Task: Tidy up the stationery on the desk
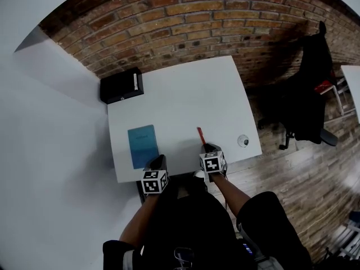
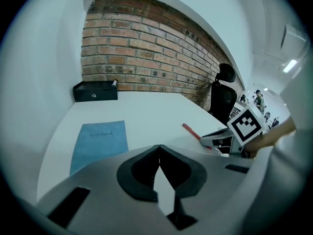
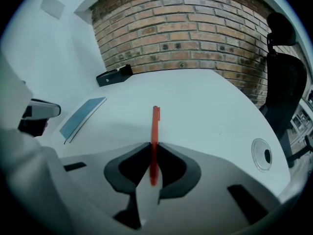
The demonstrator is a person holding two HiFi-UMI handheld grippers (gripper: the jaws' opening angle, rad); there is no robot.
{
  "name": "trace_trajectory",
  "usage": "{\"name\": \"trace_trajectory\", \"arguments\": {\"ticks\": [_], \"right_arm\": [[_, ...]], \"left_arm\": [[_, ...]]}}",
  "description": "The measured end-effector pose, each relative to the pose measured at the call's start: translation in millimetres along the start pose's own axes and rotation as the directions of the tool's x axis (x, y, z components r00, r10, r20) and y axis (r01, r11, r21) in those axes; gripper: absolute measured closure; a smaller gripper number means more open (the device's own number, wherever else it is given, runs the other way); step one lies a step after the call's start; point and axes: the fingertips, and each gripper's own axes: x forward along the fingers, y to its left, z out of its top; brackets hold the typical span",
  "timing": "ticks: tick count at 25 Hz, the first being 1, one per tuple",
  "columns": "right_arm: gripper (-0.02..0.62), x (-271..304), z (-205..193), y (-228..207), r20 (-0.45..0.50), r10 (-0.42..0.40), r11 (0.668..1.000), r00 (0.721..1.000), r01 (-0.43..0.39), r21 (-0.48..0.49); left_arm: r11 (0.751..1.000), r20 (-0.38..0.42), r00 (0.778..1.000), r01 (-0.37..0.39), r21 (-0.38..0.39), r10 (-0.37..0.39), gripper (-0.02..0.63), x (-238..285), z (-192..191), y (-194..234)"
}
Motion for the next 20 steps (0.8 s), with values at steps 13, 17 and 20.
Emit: {"name": "trace_trajectory", "arguments": {"ticks": [13, 17, 20], "right_arm": [[0.532, -11.3, 6.6, 4.5, 0.045, -0.036, 0.993, 0.998, 0.031, 0.111], [0.534, -15.6, 15.4, 15.5, 0.069, -0.049, 0.992, 0.996, 0.041, 0.12], [0.534, -18.7, 20.4, 25.3, 0.078, -0.058, 0.992, 0.995, 0.049, 0.12]], "left_arm": [[0.999, 0.006, 0.999, 0.04, 0.031, -0.04, 0.591, -11.0, 0.4, 25.4], [0.998, 0.014, 0.998, 0.055, 0.034, -0.055, 0.591, -13.9, 1.1, 36.8], [0.997, 0.019, 0.998, 0.066, 0.033, -0.067, 0.591, -15.6, 0.2, 44.6]]}}
